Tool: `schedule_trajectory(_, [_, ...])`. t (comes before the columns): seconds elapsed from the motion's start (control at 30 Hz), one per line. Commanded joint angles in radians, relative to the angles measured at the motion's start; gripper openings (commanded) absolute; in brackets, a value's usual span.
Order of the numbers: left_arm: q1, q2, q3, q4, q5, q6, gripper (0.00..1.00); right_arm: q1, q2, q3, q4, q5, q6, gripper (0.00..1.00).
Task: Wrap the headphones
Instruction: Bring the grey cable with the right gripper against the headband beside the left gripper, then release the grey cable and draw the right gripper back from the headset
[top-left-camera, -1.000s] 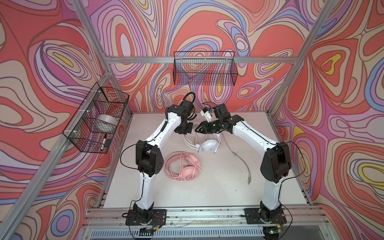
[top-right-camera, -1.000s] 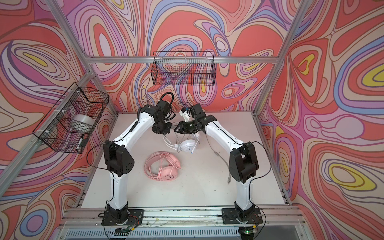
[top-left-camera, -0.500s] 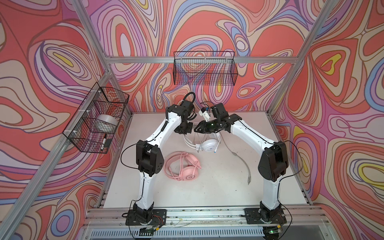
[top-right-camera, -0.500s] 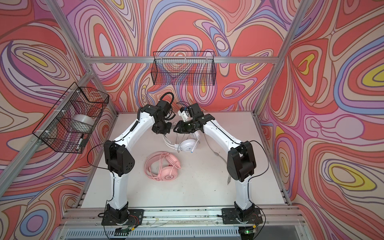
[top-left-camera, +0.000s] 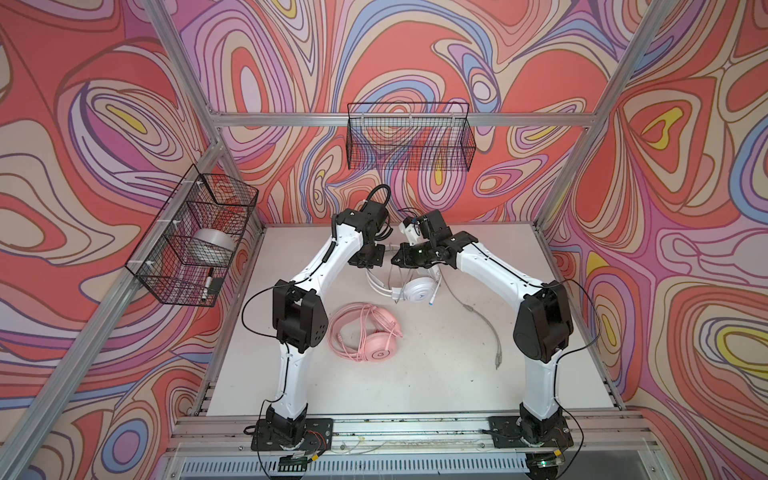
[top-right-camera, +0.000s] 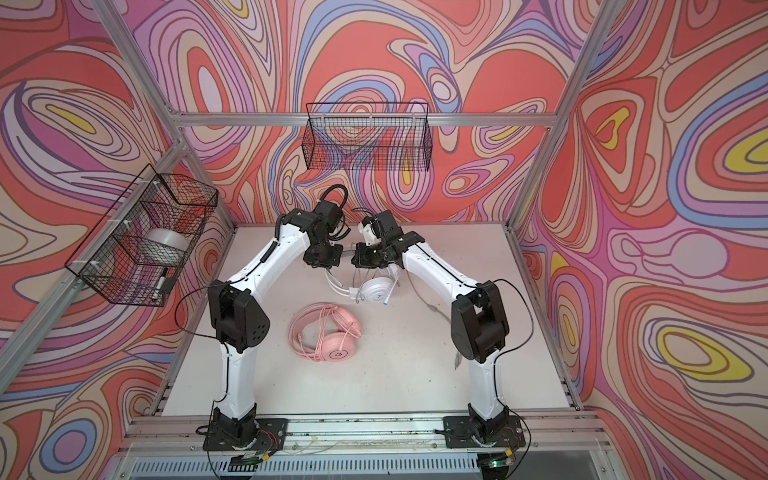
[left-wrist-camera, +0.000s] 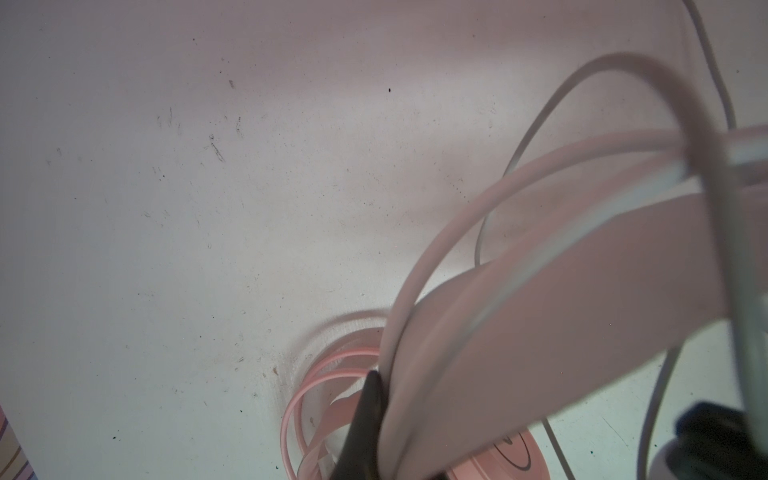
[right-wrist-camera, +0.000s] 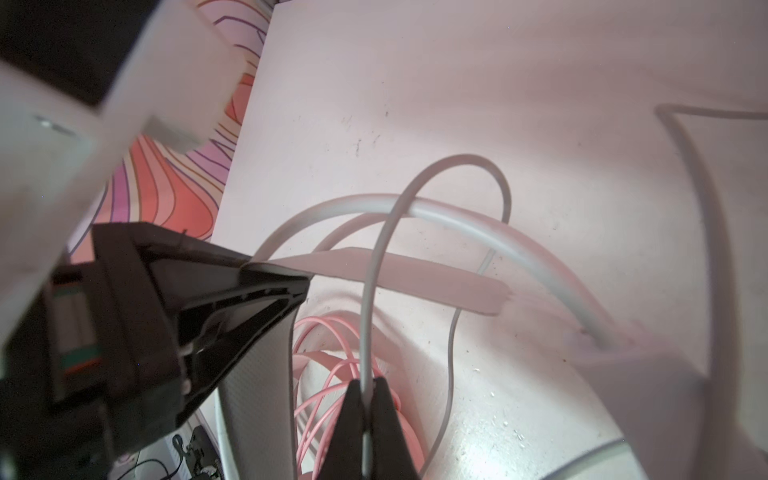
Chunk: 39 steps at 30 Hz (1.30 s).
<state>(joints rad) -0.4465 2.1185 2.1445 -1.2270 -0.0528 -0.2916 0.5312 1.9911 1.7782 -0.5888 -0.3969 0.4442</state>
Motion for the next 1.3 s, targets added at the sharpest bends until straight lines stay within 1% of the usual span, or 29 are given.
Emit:
schedule_trajectory(0.0, [-0.007, -0.013, -0.001, -0.009, 0.022, -0.015, 0.0, 0.001, -0.053, -0.023, 0.066, 0.095, 0.042, 0.0])
schedule_trajectory(0.17, [-0.007, -0.023, -0.021, 0.002, 0.02, -0.014, 0.0, -0.002, -0.066, -0.026, 0.086, 0.16, 0.065, 0.0])
schedule_trajectory(0.43, [-0.006, -0.028, -0.04, 0.01, 0.021, -0.014, 0.0, -0.002, -0.074, -0.022, 0.09, 0.198, 0.082, 0.01])
schedule_trajectory(0.47, [-0.007, -0.029, -0.04, 0.011, 0.021, -0.014, 0.0, -0.002, -0.075, -0.026, 0.087, 0.203, 0.081, 0.03])
schedule_trajectory(0.6, [-0.006, -0.029, -0.04, 0.012, 0.024, -0.009, 0.0, -0.005, -0.082, -0.033, 0.081, 0.204, 0.059, 0.2])
schedule_trajectory(0.7, [-0.006, -0.029, -0.04, 0.011, 0.027, -0.006, 0.0, -0.013, -0.098, -0.033, 0.08, 0.203, 0.031, 0.3])
schedule_trajectory(0.8, [-0.006, -0.028, -0.04, 0.008, 0.027, -0.003, 0.0, -0.03, -0.123, -0.032, 0.074, 0.197, -0.007, 0.38])
schedule_trajectory(0.97, [-0.007, -0.023, -0.037, 0.012, 0.037, -0.002, 0.0, -0.063, -0.175, -0.036, 0.06, 0.175, -0.084, 0.48])
schedule_trajectory(1.07, [-0.006, -0.019, -0.033, 0.015, 0.045, -0.006, 0.0, -0.079, -0.181, -0.016, 0.013, 0.155, -0.13, 0.49])
schedule_trajectory(1.13, [-0.006, -0.016, -0.025, 0.009, 0.048, -0.005, 0.0, -0.096, -0.197, -0.023, -0.009, 0.165, -0.144, 0.5])
schedule_trajectory(1.2, [-0.006, -0.02, -0.023, 0.005, 0.048, 0.001, 0.0, -0.143, -0.228, -0.064, -0.005, 0.17, -0.136, 0.5])
schedule_trajectory(1.27, [-0.006, -0.026, -0.024, 0.003, 0.047, 0.009, 0.0, -0.223, -0.277, -0.123, 0.007, 0.156, -0.12, 0.5])
